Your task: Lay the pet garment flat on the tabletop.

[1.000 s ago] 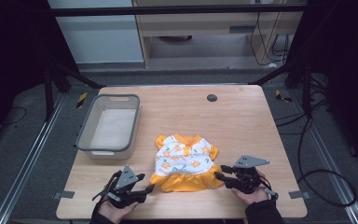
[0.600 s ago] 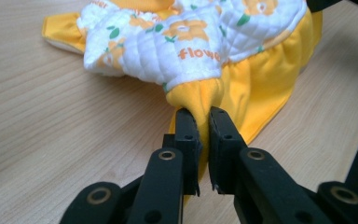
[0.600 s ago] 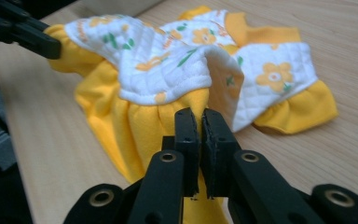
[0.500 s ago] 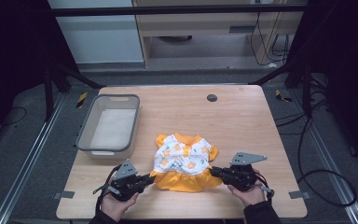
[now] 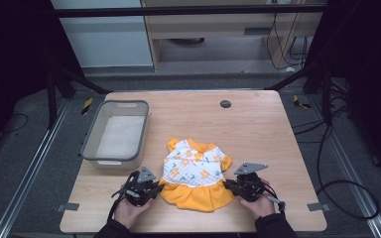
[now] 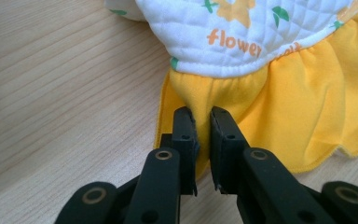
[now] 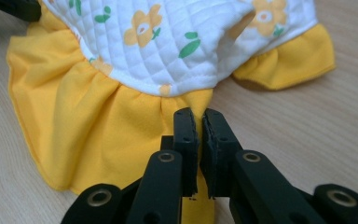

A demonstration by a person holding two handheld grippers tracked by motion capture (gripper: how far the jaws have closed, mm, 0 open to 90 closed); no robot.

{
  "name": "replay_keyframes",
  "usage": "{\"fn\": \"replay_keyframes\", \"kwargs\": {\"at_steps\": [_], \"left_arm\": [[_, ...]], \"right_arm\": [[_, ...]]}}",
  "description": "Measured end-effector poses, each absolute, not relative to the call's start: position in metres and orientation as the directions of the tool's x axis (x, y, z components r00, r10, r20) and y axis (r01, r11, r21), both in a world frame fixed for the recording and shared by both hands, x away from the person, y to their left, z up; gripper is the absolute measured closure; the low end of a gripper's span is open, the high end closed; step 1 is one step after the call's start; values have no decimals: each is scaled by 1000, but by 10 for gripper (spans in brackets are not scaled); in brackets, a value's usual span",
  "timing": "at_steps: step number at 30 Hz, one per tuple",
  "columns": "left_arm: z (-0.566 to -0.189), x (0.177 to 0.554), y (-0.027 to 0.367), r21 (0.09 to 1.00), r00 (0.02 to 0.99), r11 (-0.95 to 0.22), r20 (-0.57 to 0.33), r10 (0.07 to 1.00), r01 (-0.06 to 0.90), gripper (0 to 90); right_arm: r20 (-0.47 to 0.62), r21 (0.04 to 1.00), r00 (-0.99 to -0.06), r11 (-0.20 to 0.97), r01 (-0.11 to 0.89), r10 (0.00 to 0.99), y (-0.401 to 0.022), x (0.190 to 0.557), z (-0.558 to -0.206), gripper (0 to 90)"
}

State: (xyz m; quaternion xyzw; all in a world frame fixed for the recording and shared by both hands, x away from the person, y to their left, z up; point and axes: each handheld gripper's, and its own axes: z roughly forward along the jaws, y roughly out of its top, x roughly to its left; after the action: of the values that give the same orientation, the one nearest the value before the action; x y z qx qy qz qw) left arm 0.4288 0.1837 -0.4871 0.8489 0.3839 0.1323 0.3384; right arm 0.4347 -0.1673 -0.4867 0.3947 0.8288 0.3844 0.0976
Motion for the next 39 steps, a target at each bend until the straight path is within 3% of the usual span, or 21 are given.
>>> {"fn": "replay_keyframes", "kwargs": {"at_steps": [9, 16, 18, 20, 23, 26, 33, 39], "left_arm": [[-484, 407, 176, 649, 705, -502, -76, 705, 572, 813], [-485, 394, 167, 643, 733, -554, -16, 680, 529, 753], [-485, 394, 167, 654, 734, -553, -5, 679, 516, 697], [-483, 395, 170, 672, 723, -536, 2, 691, 511, 580], [-476, 395, 179, 726, 703, -476, -15, 711, 496, 472], [-468, 395, 187, 764, 693, -443, -7, 721, 469, 439], [-440, 423, 200, 826, 663, -378, 8, 749, 418, 408], [-426, 464, 183, 836, 653, -383, 40, 757, 393, 416]], "right_arm": [[108, 690, -677, 436, 578, 728, -171, 425, -487, 842], [64, 660, -680, 480, 578, 730, -174, 419, -488, 803], [58, 660, -680, 483, 575, 731, -174, 418, -489, 796], [61, 668, -679, 476, 572, 731, -175, 418, -487, 775], [68, 704, -680, 448, 551, 730, -177, 416, -482, 704], [67, 757, -683, 409, 510, 727, -181, 415, -474, 653], [79, 830, -634, 301, 469, 769, -191, 432, -455, 520], [84, 833, -593, 270, 483, 801, -191, 460, -448, 508]]}}
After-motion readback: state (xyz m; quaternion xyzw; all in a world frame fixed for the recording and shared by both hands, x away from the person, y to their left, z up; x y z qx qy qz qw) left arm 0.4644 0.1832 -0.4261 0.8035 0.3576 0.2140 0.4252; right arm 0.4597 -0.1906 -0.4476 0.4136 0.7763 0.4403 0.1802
